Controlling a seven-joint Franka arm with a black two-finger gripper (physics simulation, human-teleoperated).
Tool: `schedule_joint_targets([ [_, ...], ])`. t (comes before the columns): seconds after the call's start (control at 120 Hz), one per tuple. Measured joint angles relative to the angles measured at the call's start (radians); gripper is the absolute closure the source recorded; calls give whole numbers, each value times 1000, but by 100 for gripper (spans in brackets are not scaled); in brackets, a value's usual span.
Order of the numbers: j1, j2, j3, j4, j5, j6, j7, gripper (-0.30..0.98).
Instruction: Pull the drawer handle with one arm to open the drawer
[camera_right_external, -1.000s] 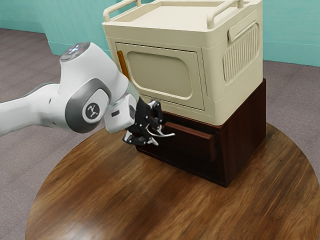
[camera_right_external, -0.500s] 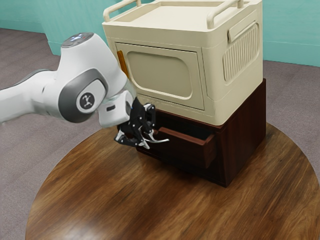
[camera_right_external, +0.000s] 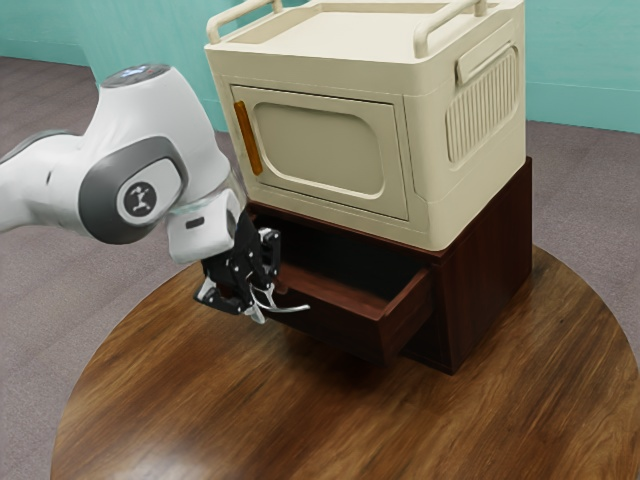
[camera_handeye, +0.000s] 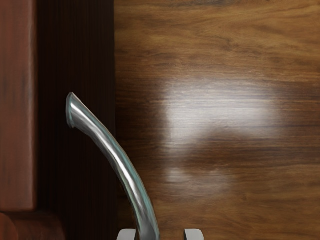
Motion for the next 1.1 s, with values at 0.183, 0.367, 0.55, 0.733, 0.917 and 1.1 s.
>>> schedule_joint_targets([
  [0.183,-1,-51,-1,-49,1,-8,-25,66],
  [0.367,-1,-117,-2,-103,1,-8,-44,66],
  [0.55,-2,-154,-2,-129,2,-8,-60,66],
  [0.733,-7,-169,-2,-131,2,-6,-70,49],
  [0.917,-3,-245,-3,-117,4,-9,-78,31],
  [1.1,-1,-284,-7,-29,4,-34,-89,15],
])
